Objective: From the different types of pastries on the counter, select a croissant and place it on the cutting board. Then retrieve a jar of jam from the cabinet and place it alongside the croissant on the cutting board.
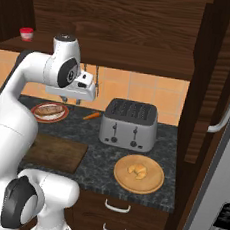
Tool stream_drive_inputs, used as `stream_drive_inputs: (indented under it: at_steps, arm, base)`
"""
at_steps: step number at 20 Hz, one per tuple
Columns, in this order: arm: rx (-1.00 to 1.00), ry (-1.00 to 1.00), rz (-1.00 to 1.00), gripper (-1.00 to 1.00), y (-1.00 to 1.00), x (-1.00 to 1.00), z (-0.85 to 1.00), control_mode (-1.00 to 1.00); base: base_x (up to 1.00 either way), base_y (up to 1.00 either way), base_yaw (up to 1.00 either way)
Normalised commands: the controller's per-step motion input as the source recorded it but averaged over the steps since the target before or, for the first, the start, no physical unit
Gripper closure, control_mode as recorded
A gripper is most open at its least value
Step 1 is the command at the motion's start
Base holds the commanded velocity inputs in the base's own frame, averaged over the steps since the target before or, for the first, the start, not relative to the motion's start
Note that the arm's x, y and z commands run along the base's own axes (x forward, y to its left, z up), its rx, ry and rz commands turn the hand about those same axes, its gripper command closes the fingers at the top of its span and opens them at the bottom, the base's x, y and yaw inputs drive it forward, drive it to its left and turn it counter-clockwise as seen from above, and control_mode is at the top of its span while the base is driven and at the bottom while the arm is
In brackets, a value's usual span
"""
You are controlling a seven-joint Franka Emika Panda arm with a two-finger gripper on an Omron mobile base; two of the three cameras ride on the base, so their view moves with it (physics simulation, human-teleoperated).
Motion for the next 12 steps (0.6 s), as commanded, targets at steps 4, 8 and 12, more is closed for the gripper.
stream_drive_inputs:
  at_steps: [4,8,12]
  arm:
    - [0.00,0.00,0.01,-1.00,-0.06,-0.09,-0.08,-1.00]
    - [0.10,0.00,0.00,-1.00,-0.28,-0.69,-0.16,-1.00]
    - [0.12,-0.02,0.00,-1.00,-0.44,-0.91,-0.29,-1.00]
  base:
    - [0.00,0.00,0.00]
    - [0.00,0.00,0.00]
    - [0.00,0.00,0.00]
